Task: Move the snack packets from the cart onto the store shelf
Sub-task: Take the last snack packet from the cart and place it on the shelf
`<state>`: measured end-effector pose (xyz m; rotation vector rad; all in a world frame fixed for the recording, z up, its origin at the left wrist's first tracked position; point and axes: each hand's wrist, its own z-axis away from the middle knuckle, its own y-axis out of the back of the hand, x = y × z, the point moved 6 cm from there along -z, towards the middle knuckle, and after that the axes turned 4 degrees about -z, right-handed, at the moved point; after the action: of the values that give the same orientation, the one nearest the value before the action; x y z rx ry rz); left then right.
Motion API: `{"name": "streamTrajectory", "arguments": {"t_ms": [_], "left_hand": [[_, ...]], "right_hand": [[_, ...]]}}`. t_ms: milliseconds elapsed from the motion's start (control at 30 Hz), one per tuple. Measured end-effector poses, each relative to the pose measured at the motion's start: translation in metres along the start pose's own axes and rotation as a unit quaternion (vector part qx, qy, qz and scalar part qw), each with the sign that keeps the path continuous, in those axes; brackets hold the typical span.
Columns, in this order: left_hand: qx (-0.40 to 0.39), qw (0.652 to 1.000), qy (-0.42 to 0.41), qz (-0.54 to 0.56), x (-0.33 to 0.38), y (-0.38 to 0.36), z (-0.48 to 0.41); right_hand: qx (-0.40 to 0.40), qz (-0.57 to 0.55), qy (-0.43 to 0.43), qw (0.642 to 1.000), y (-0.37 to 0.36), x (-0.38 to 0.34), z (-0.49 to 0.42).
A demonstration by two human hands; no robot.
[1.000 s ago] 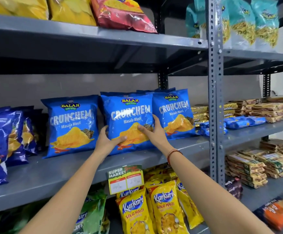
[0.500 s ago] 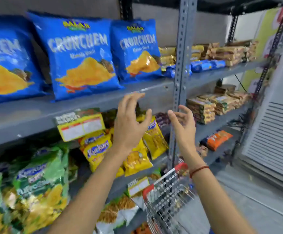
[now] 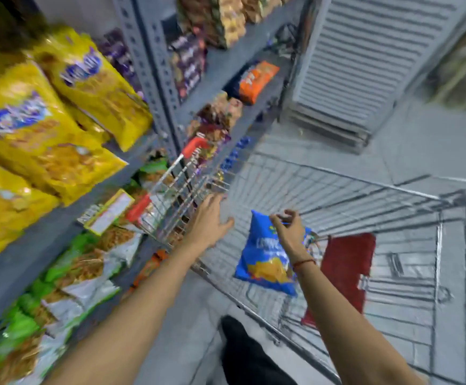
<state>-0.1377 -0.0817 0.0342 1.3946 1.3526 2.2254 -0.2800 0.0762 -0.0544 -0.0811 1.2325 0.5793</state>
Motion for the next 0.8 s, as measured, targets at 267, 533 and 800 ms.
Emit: {"name": "streamTrajectory", "arguments": {"t_ms": [267, 533, 800], "left_hand": [[-0.245, 0.96, 0.131, -0.02, -0.061, -0.155, -0.032], [-0.293, 0.921, 0.24, 0.09, -0.093, -0.251, -0.051], [-0.255, 0.907, 0.297, 0.156, -0.117, -0.286, -0.05]], "right_hand": [[0.019, 0.049, -0.213, 0.976, 0.045, 0.161, -0.008], [0.005, -0.005, -0.243, 0.97, 0.033, 0.217, -0.052], [-0.017, 0.008, -0.243, 0.97, 0.021, 0.236, -0.076]]}}
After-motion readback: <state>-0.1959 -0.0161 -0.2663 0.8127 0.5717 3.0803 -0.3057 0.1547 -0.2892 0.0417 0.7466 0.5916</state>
